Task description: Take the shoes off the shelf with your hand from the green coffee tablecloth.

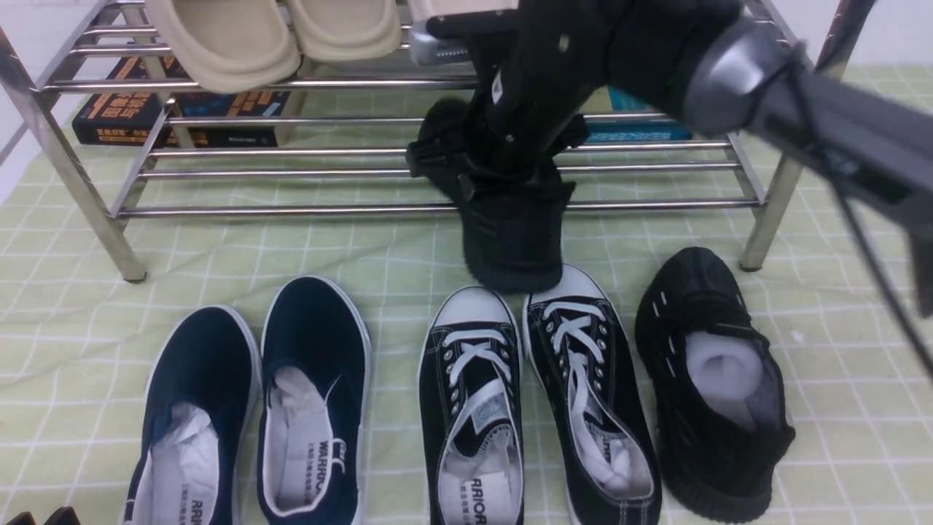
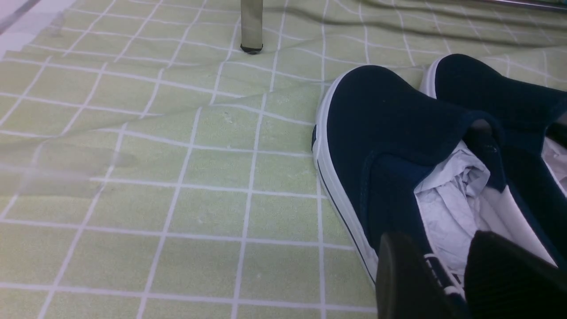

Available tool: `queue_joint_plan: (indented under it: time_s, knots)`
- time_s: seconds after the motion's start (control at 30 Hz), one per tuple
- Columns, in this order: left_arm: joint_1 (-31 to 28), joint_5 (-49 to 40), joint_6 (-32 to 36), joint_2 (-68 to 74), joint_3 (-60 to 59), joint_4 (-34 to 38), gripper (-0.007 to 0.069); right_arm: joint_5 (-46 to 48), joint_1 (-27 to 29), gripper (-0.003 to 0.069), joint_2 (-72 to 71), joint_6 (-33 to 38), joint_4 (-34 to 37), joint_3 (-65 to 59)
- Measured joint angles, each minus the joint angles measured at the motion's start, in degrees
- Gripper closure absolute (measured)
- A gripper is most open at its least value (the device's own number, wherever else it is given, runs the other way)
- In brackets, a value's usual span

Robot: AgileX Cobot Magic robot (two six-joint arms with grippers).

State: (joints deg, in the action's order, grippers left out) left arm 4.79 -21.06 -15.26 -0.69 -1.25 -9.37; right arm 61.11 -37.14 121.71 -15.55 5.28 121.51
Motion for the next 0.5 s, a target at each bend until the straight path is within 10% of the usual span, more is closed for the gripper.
queue_joint_plan:
  time_s: [0.5]
  knots:
    - [0.0,0.0,0.0,0.0,0.0,0.0,0.0385,11.11,-1.98,0.0651,-19.65,10.43,7.68,-9.95]
